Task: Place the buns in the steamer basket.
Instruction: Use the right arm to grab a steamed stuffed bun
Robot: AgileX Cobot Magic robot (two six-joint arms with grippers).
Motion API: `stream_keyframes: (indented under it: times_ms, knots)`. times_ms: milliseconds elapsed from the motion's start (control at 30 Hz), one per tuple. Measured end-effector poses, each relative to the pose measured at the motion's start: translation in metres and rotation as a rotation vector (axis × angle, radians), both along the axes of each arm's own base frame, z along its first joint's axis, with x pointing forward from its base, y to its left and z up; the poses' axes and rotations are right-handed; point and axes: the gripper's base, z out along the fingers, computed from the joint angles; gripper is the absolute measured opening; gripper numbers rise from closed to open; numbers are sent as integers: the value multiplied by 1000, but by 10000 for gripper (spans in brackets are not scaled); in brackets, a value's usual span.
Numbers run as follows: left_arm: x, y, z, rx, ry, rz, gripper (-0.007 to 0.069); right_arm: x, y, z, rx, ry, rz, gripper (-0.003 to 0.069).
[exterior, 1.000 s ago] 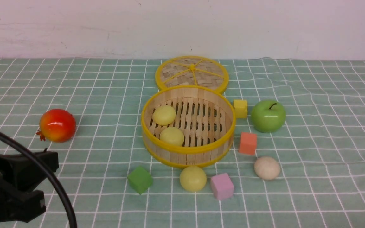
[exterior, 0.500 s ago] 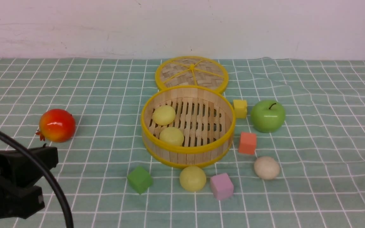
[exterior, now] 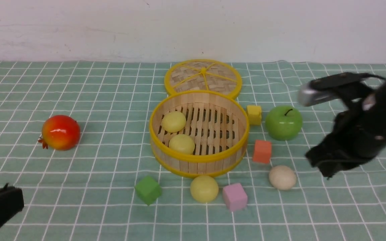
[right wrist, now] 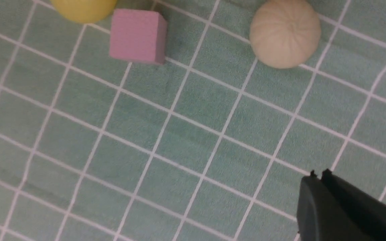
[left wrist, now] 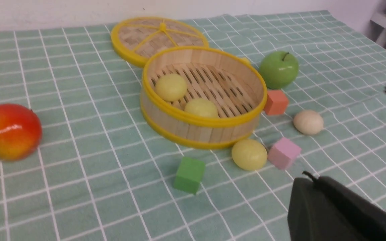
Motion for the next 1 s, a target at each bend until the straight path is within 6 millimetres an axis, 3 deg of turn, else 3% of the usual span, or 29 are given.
stream_keyframes:
  times_ms: [100, 167, 300, 333, 433, 567, 767, 1000]
  knots:
    - [1, -1, -12, 15, 36, -3, -14, 28, 13, -19, -40, 26, -7, 39]
    - [2, -1, -15, 17, 38, -2, -14, 34, 15, -24, -45, 34, -10, 53]
    - [5, -1, -18, 0, 9, 9, -14, 58, 23, -44, -43, 41, -28, 155]
    - [5, -1, -18, -1, 7, 10, -14, 59, 23, -46, -44, 44, -30, 160]
    - [5, -1, -16, -9, -12, 14, -14, 70, 27, -62, -35, 40, -51, 266]
    - [6, -1, -16, -10, -12, 14, -14, 77, 29, -76, -37, 38, -53, 318]
    - [6, -1, -19, -8, -8, 15, -14, 84, 30, -89, -46, 24, -64, 294]
    - [6, -1, -19, -6, -9, 15, -14, 86, 31, -96, -53, 35, -64, 174]
